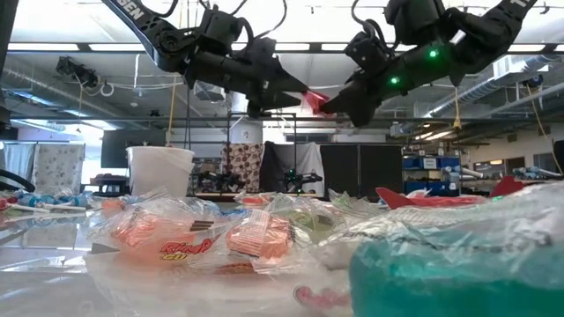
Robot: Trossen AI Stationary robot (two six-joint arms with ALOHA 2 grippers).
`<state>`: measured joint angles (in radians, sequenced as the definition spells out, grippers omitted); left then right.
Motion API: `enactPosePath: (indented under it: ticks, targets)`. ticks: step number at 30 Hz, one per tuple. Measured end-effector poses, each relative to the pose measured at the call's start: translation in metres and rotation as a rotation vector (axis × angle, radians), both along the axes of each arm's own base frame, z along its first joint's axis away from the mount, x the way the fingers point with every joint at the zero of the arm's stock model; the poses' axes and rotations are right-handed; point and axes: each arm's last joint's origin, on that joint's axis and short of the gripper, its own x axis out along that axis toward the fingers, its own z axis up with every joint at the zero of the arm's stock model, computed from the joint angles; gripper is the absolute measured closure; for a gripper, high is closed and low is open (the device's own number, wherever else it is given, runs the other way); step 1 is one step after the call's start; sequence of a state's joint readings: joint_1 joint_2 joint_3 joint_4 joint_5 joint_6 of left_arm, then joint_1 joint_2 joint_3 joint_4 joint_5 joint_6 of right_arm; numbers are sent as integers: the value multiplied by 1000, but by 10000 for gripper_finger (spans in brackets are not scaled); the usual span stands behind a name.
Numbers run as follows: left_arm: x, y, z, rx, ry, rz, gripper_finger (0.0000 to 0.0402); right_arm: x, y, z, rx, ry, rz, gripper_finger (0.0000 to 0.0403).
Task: Sort candy by brand, put in halloween buckets
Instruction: Put the top skittles into the white bucket
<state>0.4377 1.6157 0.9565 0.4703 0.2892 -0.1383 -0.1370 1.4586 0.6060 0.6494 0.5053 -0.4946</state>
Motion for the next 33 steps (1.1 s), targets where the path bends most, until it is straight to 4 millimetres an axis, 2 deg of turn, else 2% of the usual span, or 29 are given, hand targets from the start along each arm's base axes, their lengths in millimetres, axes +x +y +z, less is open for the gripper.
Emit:
enactPosePath:
  ticks: [2,5,11,16,20,24,29,33]
  targets:
    - [1,-1,1,3,-10,-23,182,0,0,1,-5,-6,1,391]
    - [2,-4,2,30,-20,-67,230,0,0,1,-6,-5,2,391]
    - [4,-8,5,89,-40,-107,381,0,0,1,-2,-8,4,386]
    - [6,-3,10,94,-2,-65,397,0,0,1,22,-28,-9,359]
    - [0,-1,17,156,98,71,398,-2,0,0,43,-51,-138,332]
    - [-20,-5,37,225,188,208,399,-9,1,-8,89,24,-241,302]
    - [-47,-5,52,224,279,263,400,-24,3,-15,290,64,-277,272]
    - [-73,6,49,180,314,349,400,-34,3,-17,393,138,-236,263]
